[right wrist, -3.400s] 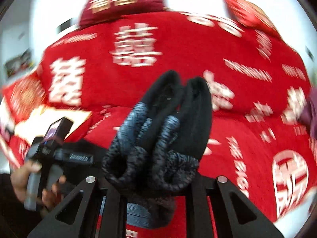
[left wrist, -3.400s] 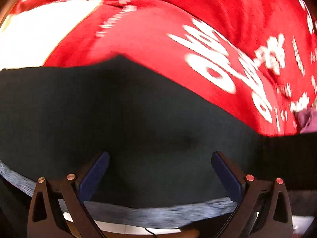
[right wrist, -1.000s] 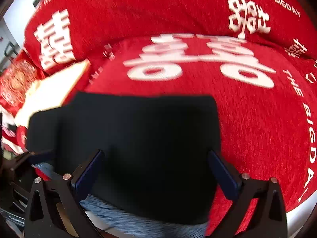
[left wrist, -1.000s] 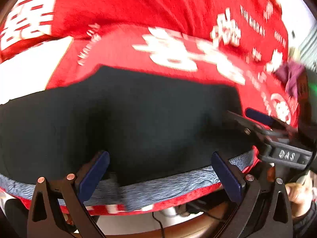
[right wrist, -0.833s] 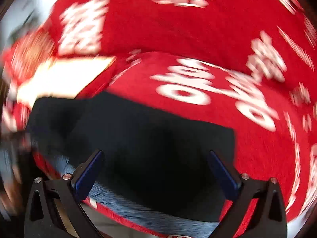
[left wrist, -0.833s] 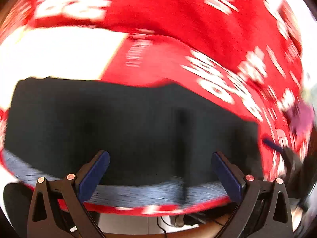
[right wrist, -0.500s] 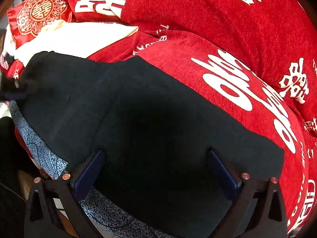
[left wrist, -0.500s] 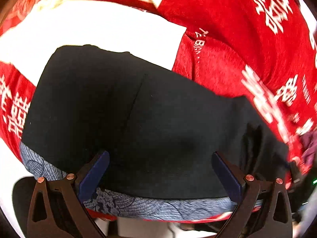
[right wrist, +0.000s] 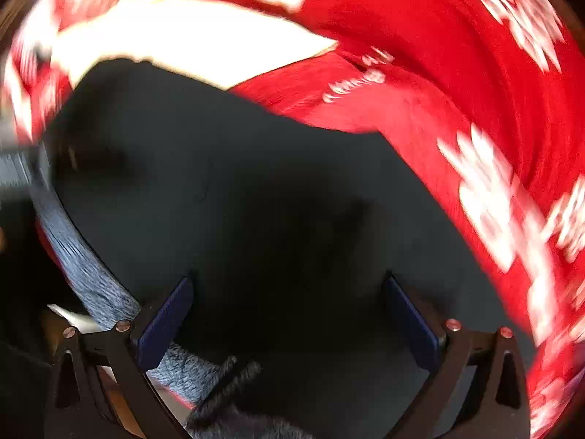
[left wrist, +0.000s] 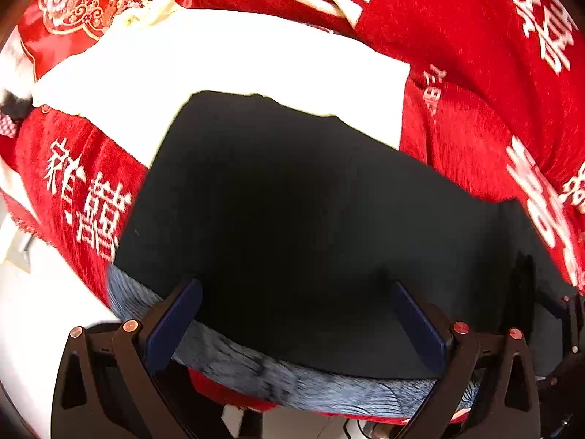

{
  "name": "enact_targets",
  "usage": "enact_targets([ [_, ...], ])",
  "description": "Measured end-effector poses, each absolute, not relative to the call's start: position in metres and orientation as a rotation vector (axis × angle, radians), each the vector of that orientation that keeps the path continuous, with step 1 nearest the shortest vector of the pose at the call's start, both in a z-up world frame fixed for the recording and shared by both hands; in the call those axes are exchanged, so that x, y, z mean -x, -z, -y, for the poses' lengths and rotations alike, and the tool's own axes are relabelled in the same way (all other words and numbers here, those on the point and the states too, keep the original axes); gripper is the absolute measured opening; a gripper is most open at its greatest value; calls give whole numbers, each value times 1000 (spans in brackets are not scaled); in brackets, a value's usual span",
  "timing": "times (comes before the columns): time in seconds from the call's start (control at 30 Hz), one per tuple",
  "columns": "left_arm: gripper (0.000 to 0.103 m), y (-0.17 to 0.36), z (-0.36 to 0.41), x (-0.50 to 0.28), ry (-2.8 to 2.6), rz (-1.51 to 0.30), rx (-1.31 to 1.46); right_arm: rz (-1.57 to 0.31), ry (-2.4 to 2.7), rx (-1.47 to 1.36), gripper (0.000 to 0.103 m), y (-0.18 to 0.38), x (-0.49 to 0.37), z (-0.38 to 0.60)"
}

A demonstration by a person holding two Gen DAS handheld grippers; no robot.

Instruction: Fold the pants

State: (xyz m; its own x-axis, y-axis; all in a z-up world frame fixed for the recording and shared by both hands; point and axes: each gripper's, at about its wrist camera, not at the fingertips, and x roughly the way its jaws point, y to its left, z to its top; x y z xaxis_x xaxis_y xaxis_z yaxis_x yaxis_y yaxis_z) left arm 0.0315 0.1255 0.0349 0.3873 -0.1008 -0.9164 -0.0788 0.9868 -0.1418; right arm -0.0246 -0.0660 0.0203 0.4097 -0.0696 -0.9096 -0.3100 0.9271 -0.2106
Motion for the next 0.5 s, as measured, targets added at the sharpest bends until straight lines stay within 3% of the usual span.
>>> enact_targets([
  [0.17,103,-26,-141,-35,-1,-1179,101,-1044,-372,391,103,-52,21,46],
  [0.5,103,-34,-172,-13,96,-1129,275,-1122,-752,411,103,-51,-59,11],
])
